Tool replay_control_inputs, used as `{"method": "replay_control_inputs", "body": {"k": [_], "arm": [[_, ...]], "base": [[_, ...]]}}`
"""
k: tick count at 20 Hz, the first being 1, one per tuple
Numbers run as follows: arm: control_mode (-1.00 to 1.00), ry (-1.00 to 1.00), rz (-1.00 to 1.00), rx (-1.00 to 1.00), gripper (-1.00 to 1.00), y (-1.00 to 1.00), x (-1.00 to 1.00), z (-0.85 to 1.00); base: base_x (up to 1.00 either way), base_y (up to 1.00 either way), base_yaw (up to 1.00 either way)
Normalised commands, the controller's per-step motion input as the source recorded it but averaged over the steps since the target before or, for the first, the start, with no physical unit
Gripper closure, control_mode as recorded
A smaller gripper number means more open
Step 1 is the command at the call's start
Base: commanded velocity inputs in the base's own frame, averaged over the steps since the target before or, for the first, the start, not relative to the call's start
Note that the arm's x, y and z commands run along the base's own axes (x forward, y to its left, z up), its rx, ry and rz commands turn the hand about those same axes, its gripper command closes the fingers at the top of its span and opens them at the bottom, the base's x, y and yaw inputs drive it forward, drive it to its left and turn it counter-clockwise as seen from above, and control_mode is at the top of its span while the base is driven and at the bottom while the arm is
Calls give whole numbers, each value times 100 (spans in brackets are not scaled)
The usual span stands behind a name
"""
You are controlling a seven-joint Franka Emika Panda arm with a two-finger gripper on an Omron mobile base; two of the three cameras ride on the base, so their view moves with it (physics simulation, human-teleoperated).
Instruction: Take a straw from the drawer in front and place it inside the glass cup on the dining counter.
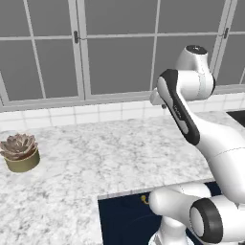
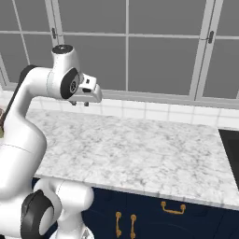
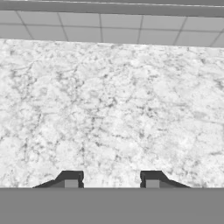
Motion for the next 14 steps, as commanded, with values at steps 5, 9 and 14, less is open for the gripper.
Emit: {"method": "replay_control_inputs", "body": {"k": [5,9,14], "arm": [[100,0,0,0,-100,0,0,0],[100,0,0,0,-100,0,0,0],[100,0,0,0,-100,0,0,0]], "base": [[-9,0,0],[-95,0,-1],[-54,-23,9]]}}
